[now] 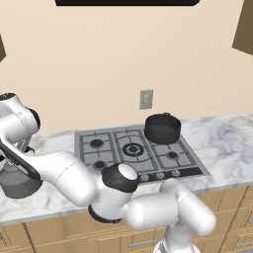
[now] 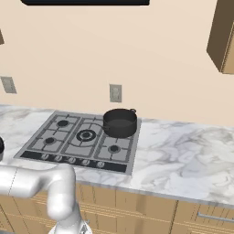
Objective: Pick the kettle from the counter and place it on a stove burner. Then turn the burner on.
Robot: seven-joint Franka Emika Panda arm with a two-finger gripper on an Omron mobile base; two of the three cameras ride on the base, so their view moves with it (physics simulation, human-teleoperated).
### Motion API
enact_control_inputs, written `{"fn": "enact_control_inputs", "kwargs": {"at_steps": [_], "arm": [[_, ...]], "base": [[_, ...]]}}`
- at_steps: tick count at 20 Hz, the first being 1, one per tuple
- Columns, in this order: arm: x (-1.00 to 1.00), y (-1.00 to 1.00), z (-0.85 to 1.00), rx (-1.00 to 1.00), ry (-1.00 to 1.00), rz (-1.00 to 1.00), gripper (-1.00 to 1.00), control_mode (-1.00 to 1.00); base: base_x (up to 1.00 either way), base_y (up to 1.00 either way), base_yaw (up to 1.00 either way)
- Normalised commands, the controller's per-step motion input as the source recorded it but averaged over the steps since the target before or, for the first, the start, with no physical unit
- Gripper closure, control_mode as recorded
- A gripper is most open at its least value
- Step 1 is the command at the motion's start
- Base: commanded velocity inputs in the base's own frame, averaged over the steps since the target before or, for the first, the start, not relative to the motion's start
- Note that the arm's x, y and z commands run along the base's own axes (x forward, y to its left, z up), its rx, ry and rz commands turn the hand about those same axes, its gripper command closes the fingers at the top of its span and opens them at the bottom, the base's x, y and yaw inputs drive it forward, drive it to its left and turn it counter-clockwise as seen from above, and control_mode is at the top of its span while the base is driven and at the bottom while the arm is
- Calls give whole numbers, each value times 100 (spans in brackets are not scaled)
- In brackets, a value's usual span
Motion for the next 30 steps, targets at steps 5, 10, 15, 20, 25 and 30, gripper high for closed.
{"fn": "enact_control_inputs", "kwargs": {"at_steps": [5,10,15,20,25,30], "arm": [[-78,-83,21,-1,-34,3,100,-100],[-55,-99,4,-1,-36,5,100,-100],[-19,-100,33,9,-26,4,100,-100],[0,-100,87,34,-4,0,100,-100],[5,-79,55,28,10,0,100,-100],[17,-39,1,4,16,0,100,-100]], "base": [[0,0,0],[0,0,0],[0,0,0],[0,0,0],[0,0,0],[0,0,0]]}}
